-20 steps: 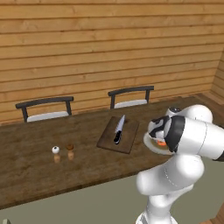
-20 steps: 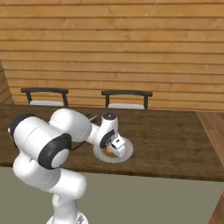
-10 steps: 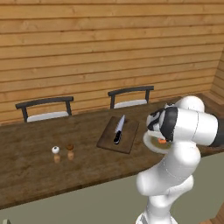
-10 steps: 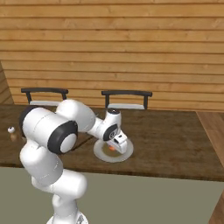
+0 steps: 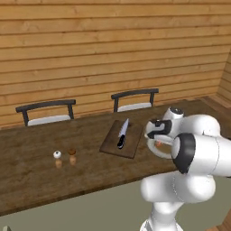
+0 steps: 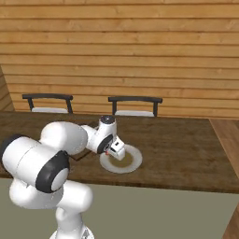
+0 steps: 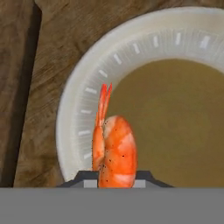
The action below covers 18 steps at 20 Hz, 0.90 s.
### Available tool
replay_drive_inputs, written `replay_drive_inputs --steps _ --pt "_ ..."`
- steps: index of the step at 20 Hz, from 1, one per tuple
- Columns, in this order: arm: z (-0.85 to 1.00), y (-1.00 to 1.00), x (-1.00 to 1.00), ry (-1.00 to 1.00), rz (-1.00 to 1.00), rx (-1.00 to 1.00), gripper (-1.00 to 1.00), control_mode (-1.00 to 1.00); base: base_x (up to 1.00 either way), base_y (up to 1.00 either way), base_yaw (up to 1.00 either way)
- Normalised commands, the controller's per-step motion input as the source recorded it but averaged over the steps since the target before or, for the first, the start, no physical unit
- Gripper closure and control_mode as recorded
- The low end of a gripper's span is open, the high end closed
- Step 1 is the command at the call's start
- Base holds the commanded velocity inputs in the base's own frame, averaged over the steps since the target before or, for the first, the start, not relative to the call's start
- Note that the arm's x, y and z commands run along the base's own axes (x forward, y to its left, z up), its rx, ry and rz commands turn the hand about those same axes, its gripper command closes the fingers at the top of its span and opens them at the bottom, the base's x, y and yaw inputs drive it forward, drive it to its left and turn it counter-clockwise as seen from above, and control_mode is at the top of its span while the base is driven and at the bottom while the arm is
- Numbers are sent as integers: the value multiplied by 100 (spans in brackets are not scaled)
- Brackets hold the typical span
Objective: Pick up the knife from the drawer and place it on the cutting board. Then place the meat from the plate to the cutting board.
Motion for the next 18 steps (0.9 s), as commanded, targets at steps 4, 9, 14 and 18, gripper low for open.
replay_drive_inputs --steps 4,9,14,18 --pt "35 51 3 -21 9 0 100 -100 0 0 0" --pt "88 41 19 -23 5 4 100 -100 0 0 0" --pt "36 45 94 1 2 3 100 -100 0 0 0" --pt "-17 26 89 12 1 0 100 -100 0 0 0"
